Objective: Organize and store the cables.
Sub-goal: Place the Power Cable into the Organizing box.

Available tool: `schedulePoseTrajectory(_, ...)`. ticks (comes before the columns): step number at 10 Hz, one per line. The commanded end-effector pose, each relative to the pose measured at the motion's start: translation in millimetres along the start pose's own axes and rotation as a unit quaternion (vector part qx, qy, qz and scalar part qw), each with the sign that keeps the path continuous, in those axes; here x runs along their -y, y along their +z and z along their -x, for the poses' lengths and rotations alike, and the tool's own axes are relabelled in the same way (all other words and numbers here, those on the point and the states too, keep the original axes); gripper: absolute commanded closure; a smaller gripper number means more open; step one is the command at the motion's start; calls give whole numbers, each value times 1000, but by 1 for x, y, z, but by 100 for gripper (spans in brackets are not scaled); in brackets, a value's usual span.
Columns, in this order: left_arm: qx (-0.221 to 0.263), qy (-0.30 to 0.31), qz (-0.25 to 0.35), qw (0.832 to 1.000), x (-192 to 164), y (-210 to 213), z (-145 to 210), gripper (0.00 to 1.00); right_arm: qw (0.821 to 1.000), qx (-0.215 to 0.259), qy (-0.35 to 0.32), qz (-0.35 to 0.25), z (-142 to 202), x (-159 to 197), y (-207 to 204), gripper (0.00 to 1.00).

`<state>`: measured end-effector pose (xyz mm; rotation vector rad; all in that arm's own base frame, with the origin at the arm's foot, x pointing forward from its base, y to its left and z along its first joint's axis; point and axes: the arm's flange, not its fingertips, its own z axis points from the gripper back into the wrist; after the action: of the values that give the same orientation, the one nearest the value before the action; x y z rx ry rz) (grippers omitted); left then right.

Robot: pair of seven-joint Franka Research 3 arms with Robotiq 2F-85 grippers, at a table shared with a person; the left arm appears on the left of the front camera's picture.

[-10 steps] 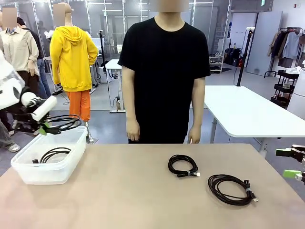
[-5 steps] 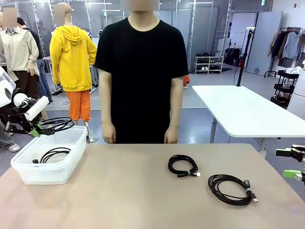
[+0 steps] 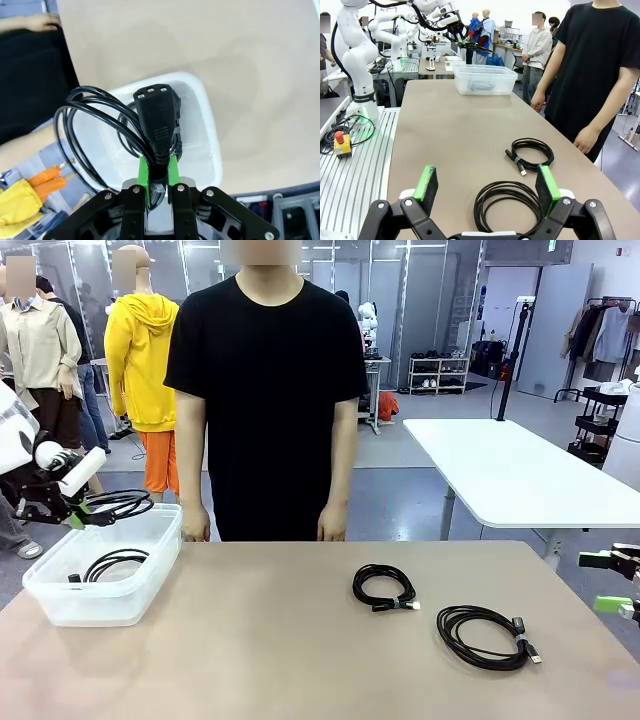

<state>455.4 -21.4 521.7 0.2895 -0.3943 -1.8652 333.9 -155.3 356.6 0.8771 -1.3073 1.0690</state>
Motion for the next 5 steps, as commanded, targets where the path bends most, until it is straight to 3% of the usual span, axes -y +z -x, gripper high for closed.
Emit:
schedulePoseTrajectory(1,-38,18,-7,999,-32,-39,23,83,1000,-6,-2,3,-1,-2,-1,0)
schedulePoseTrajectory(4,-46,64,32,996,-56,-104,45,83,1000,-6,-2,3,-1,-2,-1,0)
schedulePoseTrajectory(5,-27,74,46,996,-62,-128,52,83,1000,-6,-2,3,-1,-2,-1,0)
